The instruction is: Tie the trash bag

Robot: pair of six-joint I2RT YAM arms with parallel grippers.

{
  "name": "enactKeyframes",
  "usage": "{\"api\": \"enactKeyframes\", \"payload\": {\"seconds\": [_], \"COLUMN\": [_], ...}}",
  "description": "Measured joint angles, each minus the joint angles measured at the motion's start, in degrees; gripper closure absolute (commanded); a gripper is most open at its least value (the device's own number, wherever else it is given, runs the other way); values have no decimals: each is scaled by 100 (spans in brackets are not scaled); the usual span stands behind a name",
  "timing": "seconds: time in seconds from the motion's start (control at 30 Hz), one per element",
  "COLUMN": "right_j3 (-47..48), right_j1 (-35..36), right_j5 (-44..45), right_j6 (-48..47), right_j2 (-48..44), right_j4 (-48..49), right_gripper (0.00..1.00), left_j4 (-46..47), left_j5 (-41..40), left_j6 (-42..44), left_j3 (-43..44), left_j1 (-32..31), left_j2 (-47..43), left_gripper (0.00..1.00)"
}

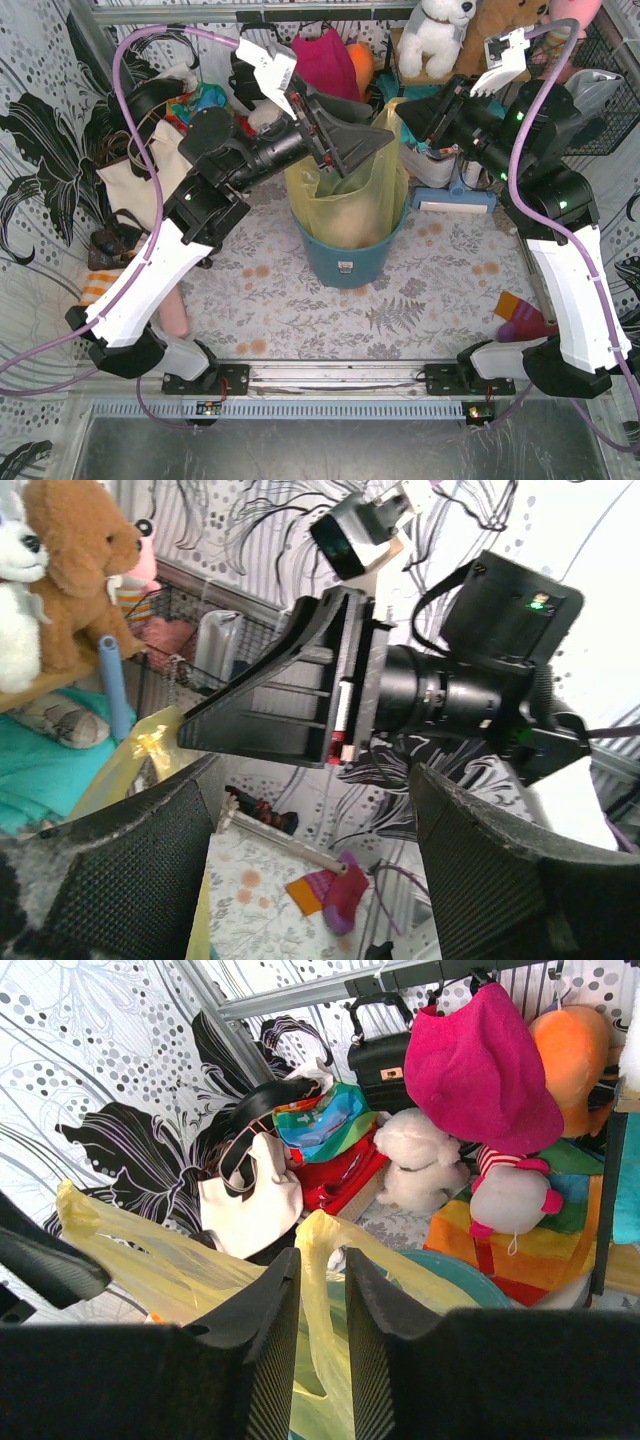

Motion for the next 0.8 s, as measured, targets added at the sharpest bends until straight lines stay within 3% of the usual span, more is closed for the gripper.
{"api": "enactKeyframes", "payload": {"seconds": [0.2, 0.27, 0.33, 0.8], "right_j3": [0, 0, 0, 17], "right_j1": [0, 0, 0, 0], "right_j5": [-4, -20, -42, -380], "right_j6": [0, 2, 7, 133], "right_j2": [17, 35, 63, 107], "right_j4": [22, 26, 50, 435], "right_gripper": [79, 85, 100, 100], "left_j4": [79, 131, 219, 1777], "left_j5": [-555, -693, -798, -1224], "left_j6": [516, 664, 780, 1775], "left_j3": [-236, -352, -492, -1982], "left_j1": [-160, -195, -197, -197], "left_j2": [24, 24, 24, -55], "left_gripper": [17, 17, 16, 17]}}
